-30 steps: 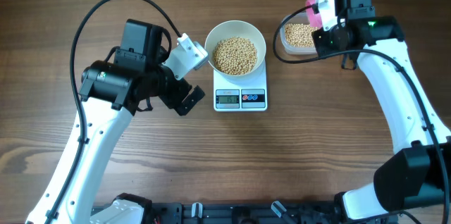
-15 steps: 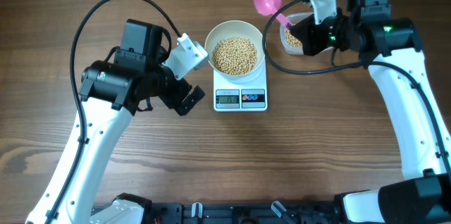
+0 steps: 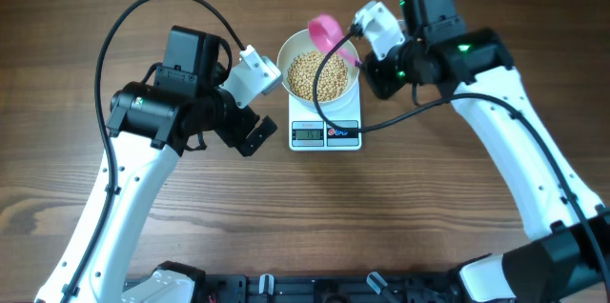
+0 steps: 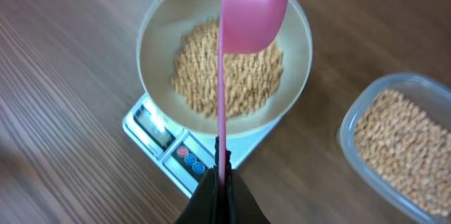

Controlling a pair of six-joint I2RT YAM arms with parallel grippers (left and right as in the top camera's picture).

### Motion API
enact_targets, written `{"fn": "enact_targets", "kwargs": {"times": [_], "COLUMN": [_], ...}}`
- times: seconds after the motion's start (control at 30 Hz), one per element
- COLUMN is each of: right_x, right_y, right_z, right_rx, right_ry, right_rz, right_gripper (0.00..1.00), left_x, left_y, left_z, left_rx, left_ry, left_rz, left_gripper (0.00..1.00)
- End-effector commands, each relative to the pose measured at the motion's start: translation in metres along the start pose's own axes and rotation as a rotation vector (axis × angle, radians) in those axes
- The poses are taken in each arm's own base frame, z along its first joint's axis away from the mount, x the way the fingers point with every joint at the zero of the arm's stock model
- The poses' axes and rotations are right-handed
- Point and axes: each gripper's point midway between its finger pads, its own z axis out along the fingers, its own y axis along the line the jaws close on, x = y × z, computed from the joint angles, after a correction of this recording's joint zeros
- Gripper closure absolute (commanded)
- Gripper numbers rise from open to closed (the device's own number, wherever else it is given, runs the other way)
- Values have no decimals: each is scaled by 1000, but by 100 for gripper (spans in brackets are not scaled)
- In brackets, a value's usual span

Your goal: Scoop item into bowl and weigh 150g on scale

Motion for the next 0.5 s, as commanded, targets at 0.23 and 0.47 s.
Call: {"fn": "enact_targets", "kwargs": {"times": [0.23, 0.47], "right_x": [23, 24], "right_y": [-11, -14], "right_z": [24, 40], "right_rx": [91, 87], "right_ry": [111, 126], "right_rz": [-36, 11], "right_gripper": [96, 96], "left_x": [-1, -1], "left_y": [-2, -2], "left_z": [-4, -4], "left_rx": [1, 1], "left_ry": [-14, -14], "left_rz": [17, 17], "left_gripper": [0, 0]}}
